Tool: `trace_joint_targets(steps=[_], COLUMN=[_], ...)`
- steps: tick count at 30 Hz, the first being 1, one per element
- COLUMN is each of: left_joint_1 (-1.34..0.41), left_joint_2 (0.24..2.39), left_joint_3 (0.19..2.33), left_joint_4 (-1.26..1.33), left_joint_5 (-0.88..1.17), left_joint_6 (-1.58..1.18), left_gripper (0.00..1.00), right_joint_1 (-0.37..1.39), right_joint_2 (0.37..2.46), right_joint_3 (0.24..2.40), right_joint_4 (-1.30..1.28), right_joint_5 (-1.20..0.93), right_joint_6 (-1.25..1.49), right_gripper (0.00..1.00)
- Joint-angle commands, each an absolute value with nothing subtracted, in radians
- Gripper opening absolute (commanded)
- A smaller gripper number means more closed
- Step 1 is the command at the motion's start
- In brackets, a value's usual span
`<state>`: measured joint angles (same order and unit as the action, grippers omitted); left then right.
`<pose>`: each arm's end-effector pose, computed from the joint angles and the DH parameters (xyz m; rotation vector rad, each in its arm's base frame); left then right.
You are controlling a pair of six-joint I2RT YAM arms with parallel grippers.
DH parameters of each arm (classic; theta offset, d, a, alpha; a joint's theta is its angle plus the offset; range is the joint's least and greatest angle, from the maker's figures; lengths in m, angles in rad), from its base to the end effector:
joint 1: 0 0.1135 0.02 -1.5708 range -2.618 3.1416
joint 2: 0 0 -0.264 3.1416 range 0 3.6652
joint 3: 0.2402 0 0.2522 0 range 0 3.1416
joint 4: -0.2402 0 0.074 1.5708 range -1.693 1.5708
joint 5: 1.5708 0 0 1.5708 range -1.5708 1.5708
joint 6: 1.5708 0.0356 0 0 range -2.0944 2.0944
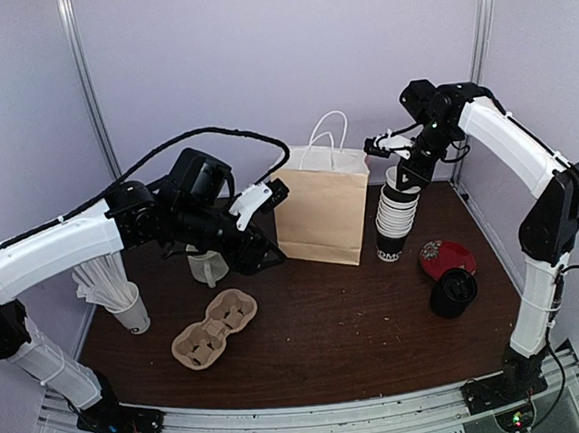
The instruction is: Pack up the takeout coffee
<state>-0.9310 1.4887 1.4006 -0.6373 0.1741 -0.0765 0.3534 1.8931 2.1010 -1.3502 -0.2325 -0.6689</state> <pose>0.1916 -0.2678 0.3425 1.0750 2.1348 -0.7011 0.3500 0.1378 0.3744 -1.3680 2.3001 0.2171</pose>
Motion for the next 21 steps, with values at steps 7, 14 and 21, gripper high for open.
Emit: trace_joint_targets(steps=[7, 14, 21], left_joint_1=[-0.938, -0.938, -0.94], left_joint_2=[1.485, 1.485, 1.498], left_joint_3=[1.387, 1.383, 1.395], left_joint_4=[-0.611, -0.611, -0.611], left_joint_5=[0.162, 0.163, 0.174], left_joint_6=[-0.069, -0.071, -0.071], left_gripper=[0.6, 0.6, 0.6], right_joint_1=[0.36, 0.371, 0.381], right_joint_2=[1.966, 1.903, 1.851], right_joint_3=[2.283, 2.256, 2.226], right_joint_4=[-1.414, -1.423, -1.433], right_joint_5=[-0.185, -0.195, -0.192], right_joint_6=[-0.683, -0.684, -0.693], right_gripper=[0.0, 0.0, 0.0])
